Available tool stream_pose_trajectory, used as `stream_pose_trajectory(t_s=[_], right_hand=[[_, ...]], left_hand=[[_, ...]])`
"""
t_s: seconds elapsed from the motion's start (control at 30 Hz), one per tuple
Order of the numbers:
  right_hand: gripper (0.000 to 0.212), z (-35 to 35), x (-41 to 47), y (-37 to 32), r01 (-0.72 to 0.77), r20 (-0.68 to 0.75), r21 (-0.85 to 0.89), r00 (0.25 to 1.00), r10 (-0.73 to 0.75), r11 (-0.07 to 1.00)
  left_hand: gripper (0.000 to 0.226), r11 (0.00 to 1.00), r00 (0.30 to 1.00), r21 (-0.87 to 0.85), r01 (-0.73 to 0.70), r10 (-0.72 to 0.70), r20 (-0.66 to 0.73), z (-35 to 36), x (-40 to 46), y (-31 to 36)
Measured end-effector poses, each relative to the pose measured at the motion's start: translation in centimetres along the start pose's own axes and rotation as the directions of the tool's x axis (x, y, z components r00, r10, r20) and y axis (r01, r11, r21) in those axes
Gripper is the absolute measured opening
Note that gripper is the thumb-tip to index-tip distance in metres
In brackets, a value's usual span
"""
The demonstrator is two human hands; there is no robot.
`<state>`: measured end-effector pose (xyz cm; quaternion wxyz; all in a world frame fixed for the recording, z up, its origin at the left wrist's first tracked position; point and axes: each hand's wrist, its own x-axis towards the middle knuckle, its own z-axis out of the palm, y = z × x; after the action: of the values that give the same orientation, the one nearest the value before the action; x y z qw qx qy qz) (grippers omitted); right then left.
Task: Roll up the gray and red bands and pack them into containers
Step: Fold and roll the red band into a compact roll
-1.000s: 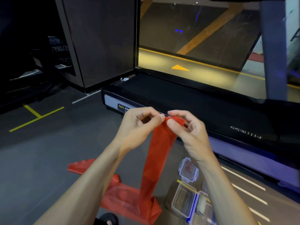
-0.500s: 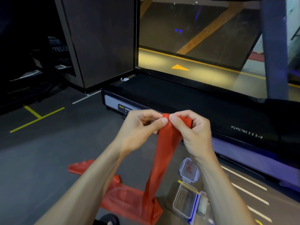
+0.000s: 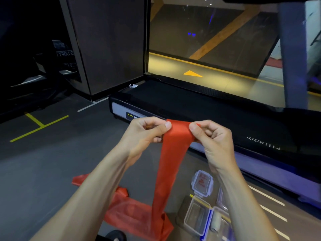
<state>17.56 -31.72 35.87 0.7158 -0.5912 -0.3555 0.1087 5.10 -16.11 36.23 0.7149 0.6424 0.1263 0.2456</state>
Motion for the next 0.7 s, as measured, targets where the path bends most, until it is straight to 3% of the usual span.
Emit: stream_pose_trajectory(t_s=[0.13, 0.27, 0.37, 0.43, 0.57, 0.7], right_hand=[[0.011, -0.4, 0.1, 0.4, 0.033, -0.007, -0.043, 0.999, -0.034, 0.998], [0.019, -0.8, 0.1, 0.8, 0.007, 0.084, -0.015, 0.996, -0.006, 1.000], [0.049, -0.9, 0.0, 0.4, -0.156, 0.206, 0.199, 0.972, 0.114, 0.967], [0.058, -0.8, -0.1, 0.0, -0.263, 0.226, 0.330, 0.955, 0.195, 0.906], [0.039, 0.1, -0.2, -0.1, -0.278, 0.328, 0.279, 0.927, 0.180, 0.919], [0.036, 0.4, -0.5, 0.0, -0.290, 0.484, 0.257, 0.864, 0.137, 0.922]], left_hand=[[0.011, 0.999, 1.000, -0.044, -0.003, 0.003, -0.004, -0.3, 0.1, 0.0], [0.011, 0.997, 0.999, -0.073, 0.014, -0.011, 0.041, -0.2, -0.1, -0.1], [0.014, 0.995, 0.993, -0.104, 0.004, 0.008, 0.120, 0.0, -0.3, 0.1], [0.016, 0.992, 0.981, -0.125, 0.008, 0.016, 0.195, 0.2, -0.5, 0.4], [0.018, 0.992, 0.952, -0.120, 0.025, 0.013, 0.306, 0.7, -0.9, 0.8], [0.014, 0.993, 0.934, -0.096, 0.070, -0.031, 0.357, 0.5, -1.1, 0.9]])
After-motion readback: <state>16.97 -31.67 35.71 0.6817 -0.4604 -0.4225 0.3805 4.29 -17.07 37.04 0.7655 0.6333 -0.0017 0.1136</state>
